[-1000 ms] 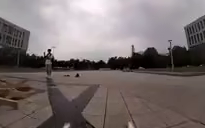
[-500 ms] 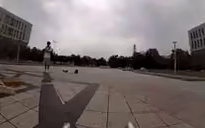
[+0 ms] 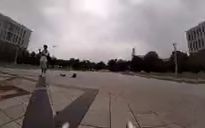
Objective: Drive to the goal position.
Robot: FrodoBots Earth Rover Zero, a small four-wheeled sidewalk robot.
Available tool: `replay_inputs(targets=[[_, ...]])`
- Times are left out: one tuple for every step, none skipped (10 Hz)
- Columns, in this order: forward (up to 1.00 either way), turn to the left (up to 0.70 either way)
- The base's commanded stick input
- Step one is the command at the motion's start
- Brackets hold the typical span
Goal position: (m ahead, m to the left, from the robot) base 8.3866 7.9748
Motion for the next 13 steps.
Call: replay_inputs(targets=[[0.69, 0.00], [0.69, 0.00], [0.69, 0.00], [0.69, 0.00], [0.69, 0.00], [0.69, 0.00], [0.69, 0.00], [0.69, 0.00], [0.69, 0.00], [0.69, 0.00], [0.69, 0.00], [0.69, 0.00], [0.47, 0.00]])
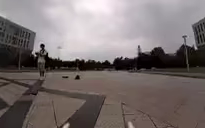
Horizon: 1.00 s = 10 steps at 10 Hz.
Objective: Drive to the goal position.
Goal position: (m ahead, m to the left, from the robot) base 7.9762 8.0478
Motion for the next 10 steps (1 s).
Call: replay_inputs(targets=[[0.00, 0.00], [0.00, 0.00], [0.00, 0.00], [0.00, 0.00], [0.00, 0.00], [0.00, 0.00], [0.00, 0.00], [0.00, 0.00], [0.00, 0.00], [0.25, 0.00]])
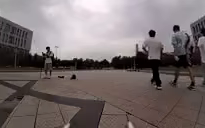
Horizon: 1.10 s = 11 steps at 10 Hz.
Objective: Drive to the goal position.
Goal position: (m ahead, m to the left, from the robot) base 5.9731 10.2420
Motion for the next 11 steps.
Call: replay_inputs(targets=[[0.70, 0.00], [0.70, 0.00], [0.70, 0.00], [0.70, 0.00], [0.70, 0.00], [0.70, 0.00], [0.70, 0.00], [0.70, 0.00], [0.70, 0.00], [0.70, 0.00], [0.70, 0.00]])
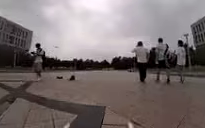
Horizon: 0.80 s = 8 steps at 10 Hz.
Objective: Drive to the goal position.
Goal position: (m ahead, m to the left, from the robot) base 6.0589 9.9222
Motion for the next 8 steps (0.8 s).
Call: replay_inputs(targets=[[0.70, 0.00], [0.70, 0.00], [0.70, 0.00], [0.70, 0.00], [0.70, 0.00], [0.70, 0.00], [0.70, 0.00], [0.70, 0.00]])
